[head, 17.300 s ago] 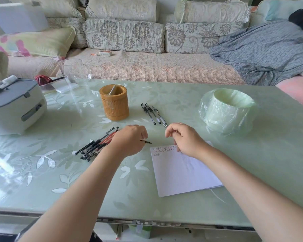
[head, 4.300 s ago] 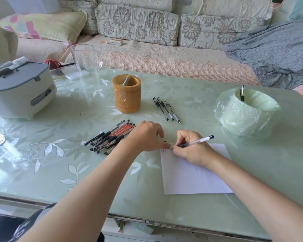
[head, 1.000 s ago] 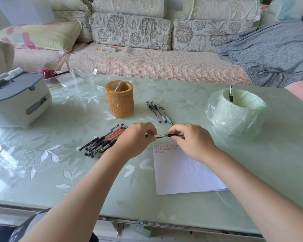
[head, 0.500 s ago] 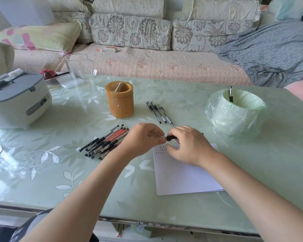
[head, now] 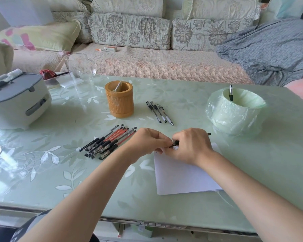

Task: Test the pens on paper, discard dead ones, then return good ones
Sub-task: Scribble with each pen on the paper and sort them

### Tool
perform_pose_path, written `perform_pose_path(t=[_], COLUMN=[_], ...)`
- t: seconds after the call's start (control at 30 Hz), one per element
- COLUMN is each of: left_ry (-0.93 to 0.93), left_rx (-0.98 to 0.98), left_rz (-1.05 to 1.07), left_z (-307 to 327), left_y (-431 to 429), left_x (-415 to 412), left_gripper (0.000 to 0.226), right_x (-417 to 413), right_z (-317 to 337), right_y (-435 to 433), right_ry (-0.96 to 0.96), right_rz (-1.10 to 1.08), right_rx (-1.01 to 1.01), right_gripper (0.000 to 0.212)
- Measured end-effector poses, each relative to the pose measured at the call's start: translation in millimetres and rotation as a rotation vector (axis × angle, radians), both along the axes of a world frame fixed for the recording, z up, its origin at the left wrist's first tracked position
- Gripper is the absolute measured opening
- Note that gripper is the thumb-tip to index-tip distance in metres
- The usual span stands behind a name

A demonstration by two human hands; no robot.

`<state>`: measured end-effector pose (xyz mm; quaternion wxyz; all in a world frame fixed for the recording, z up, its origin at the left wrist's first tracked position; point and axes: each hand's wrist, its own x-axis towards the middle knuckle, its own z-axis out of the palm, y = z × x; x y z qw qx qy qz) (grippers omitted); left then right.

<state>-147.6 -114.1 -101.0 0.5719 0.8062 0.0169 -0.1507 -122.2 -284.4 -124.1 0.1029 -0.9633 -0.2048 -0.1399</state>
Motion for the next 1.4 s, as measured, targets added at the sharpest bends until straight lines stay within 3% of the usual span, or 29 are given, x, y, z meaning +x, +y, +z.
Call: perform_pose_path(t=[0.13,0.23,0.33,0.47,0.63,0.8,0.97,1.23,1.4], left_ry=[-0.065,-0.192,-0.274,-0.338,-0.52,-0.41,-0.35,-0.361,-0.363], left_rx=[0.063,0.122,0.093,0.14,0.644,0.935,0.939,0.903,0.891], left_rz=[0.037,0.198,0.327,0.337,0.284,0.207,0.195,0.156,0.146], left_z=[1,0,0,-5,-22,-30,-29,-31,-32], left_y=[6,15,25,32,42,65,75,72,74], left_x=[5,15,24,33,43,49,50,54,55], left_gripper=[0.006,0.005,0.007,0.006,0.031,0.042,0.035,0.029,0.029], right_x=[5,12,17,21,30,67,98,110,108], right_z=[-7,-11,-17,-16,-8,10,4,-13,-11], right_y=[2,2,0,-4,3,7,8,14,14], right_ry=[0.077,0.174,0.166,0.114,0.121,0.199,0.164,0.209,0.251], right_rz=[0.117,0.218,0.17,0.11,-0.033,-0.214,-0.319,-0.257,-0.203], right_rx=[0.06,0.239,0.325,0.368,0.336,0.444,0.48,0.389,0.292], right_gripper=[0.05,0.026,0.035,0.024,0.015,0.019,0.027,0.018,0.026])
